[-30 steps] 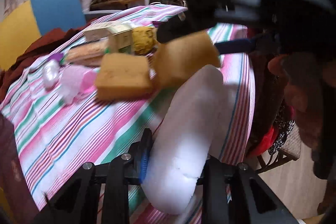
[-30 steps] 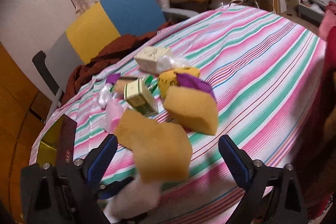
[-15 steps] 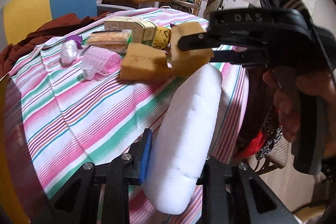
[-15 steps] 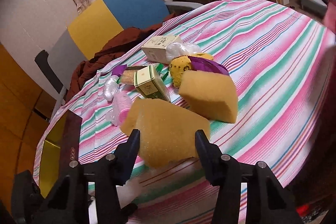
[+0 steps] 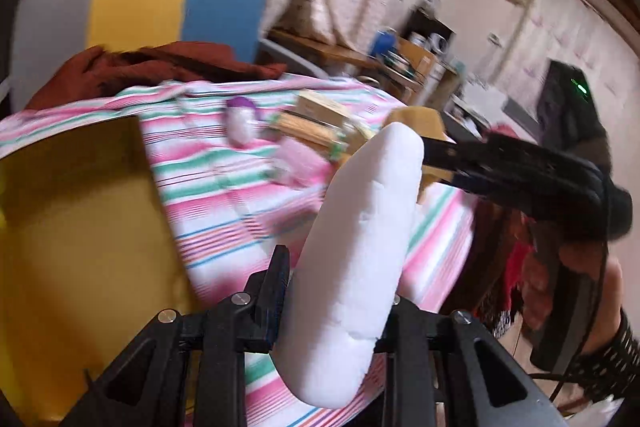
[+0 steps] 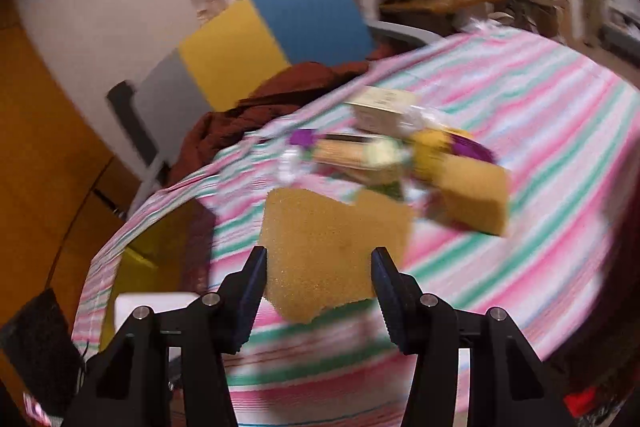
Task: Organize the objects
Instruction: 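Grasp the white soap bar with the left tool while the right tool grasps a yellow sponge, then carry soap and sponge over the gold tray and open both tools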
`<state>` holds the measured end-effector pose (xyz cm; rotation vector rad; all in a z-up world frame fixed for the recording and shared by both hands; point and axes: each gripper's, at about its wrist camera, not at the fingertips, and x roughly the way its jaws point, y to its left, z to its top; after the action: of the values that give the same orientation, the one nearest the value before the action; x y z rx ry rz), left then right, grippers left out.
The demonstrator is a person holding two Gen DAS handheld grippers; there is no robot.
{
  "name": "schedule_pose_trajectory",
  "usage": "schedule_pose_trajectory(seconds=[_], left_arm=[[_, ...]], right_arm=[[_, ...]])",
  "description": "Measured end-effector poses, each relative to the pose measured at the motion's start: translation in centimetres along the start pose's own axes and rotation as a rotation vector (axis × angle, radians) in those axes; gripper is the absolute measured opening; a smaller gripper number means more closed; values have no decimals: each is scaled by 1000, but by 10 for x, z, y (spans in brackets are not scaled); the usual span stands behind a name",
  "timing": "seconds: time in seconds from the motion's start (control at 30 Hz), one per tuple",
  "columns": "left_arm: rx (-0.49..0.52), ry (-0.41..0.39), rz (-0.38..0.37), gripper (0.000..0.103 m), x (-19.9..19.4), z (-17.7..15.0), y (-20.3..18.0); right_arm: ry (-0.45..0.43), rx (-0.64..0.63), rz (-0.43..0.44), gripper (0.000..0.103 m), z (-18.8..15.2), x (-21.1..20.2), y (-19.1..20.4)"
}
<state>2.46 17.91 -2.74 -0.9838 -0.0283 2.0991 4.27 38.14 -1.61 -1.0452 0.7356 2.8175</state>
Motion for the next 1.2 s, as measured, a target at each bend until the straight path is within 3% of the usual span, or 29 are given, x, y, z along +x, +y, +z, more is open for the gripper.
schedule_pose_trajectory(seconds=[0.23, 0.47, 0.7, 1.0, 1.03, 1.07, 1.1, 1.13, 1.2], left_arm=[[-107, -60, 128, 26, -38, -1, 63], [-236, -52, 257, 26, -60, -11, 125], [-305, -39, 353, 26, -66, -17, 175], [-380, -3, 380, 27, -63, -10, 218], [-391, 8, 388, 27, -60, -9, 223], [-401, 19, 396, 28, -58, -8, 226], [-415, 28, 412, 29, -56, -6, 230], [-421, 28, 421, 31, -55, -6, 232], [-433, 24, 442, 42, -55, -3, 234]], right_arm=[[43, -146, 119, 53, -3, 31, 90], [100, -254, 182, 54, -19, 71, 162], [172, -299, 184, 55, -30, 127, 207], [212, -276, 185, 58, -27, 180, 240], [215, -263, 188, 66, -25, 183, 241], [213, -246, 181, 81, -24, 184, 242], [206, -221, 178, 87, -23, 183, 241], [198, -203, 184, 92, -21, 180, 240], [185, -184, 189, 93, -20, 171, 237]])
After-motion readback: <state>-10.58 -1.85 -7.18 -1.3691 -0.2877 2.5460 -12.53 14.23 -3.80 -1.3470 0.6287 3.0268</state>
